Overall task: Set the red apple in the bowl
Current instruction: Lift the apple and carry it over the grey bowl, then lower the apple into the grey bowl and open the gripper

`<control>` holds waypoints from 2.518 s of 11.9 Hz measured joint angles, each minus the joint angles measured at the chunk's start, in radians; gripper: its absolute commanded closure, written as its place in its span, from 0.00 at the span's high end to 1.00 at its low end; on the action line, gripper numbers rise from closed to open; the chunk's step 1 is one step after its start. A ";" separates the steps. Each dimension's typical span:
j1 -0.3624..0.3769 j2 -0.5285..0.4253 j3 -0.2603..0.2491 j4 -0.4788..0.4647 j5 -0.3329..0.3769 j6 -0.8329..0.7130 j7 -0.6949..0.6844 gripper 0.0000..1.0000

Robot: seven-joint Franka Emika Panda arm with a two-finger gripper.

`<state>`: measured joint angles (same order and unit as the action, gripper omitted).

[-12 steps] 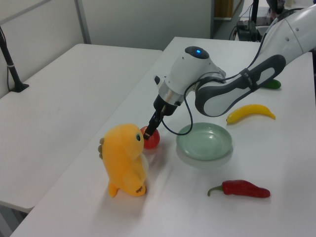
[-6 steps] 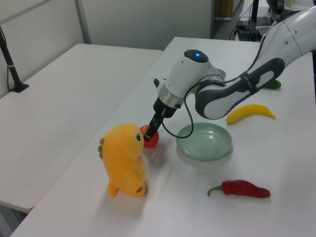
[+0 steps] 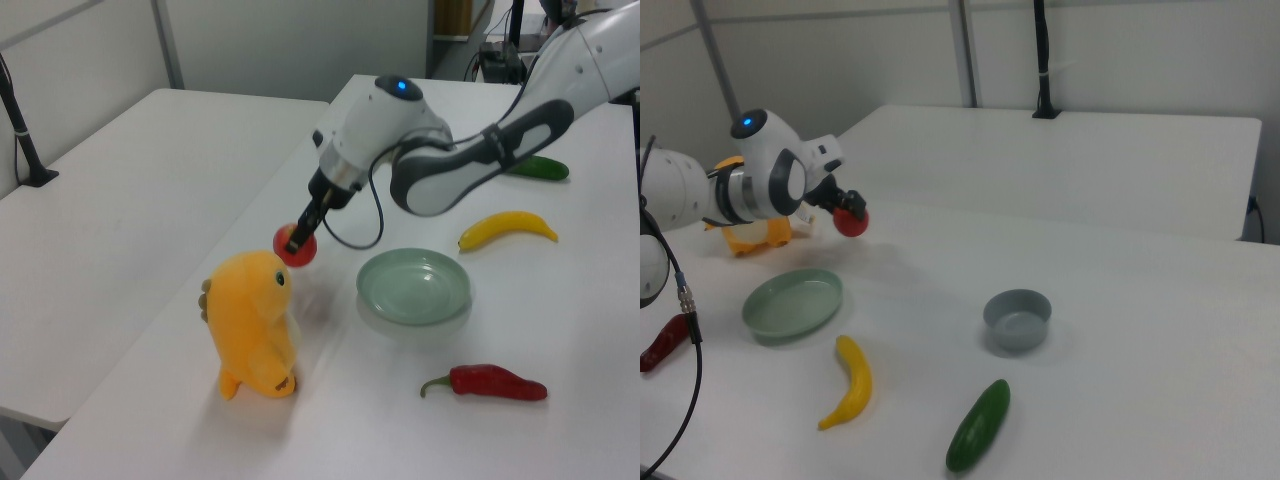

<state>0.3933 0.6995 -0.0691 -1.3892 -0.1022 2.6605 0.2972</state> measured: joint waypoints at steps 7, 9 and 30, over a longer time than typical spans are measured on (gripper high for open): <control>-0.306 -0.120 -0.019 -0.040 -0.002 -0.104 -0.014 0.29; -0.388 -0.171 -0.020 -0.080 -0.003 -0.159 -0.056 0.29; -0.548 -0.233 -0.008 -0.246 -0.003 -0.306 -0.197 1.00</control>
<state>-0.1551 0.4663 -0.0768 -1.6356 -0.1048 2.3547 0.1002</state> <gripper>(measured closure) 0.004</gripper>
